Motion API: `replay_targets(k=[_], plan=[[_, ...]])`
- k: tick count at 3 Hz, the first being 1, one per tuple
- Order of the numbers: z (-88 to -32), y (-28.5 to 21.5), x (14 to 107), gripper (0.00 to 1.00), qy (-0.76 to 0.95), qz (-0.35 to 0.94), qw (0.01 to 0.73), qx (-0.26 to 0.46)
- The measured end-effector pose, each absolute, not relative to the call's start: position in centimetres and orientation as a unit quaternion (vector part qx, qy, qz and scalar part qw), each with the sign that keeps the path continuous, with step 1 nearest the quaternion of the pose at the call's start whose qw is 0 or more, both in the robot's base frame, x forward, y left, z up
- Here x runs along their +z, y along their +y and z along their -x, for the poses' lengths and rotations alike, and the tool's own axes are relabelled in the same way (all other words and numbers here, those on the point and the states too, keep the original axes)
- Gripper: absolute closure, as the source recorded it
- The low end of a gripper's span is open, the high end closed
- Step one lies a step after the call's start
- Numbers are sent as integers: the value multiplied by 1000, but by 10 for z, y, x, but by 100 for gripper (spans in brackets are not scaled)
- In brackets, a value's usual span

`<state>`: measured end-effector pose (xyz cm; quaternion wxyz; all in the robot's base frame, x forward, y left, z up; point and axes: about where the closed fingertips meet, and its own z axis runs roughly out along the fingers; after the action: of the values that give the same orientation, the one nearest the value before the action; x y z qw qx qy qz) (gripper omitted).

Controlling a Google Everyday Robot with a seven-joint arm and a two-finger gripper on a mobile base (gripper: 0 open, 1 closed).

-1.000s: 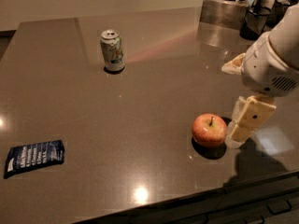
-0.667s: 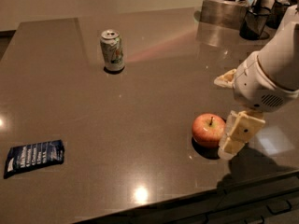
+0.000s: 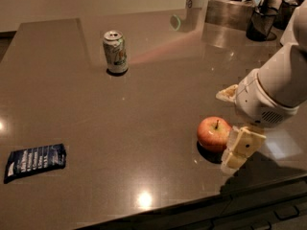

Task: Move apple near 7up can

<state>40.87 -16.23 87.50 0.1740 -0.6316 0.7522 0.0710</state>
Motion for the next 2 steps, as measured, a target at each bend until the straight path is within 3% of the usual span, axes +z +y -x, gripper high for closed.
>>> replay_targets(k=[1, 2], plan=[[-408, -155, 865, 8, 748, 637, 167, 79], [-412, -150, 864, 39, 746, 640, 162, 82]])
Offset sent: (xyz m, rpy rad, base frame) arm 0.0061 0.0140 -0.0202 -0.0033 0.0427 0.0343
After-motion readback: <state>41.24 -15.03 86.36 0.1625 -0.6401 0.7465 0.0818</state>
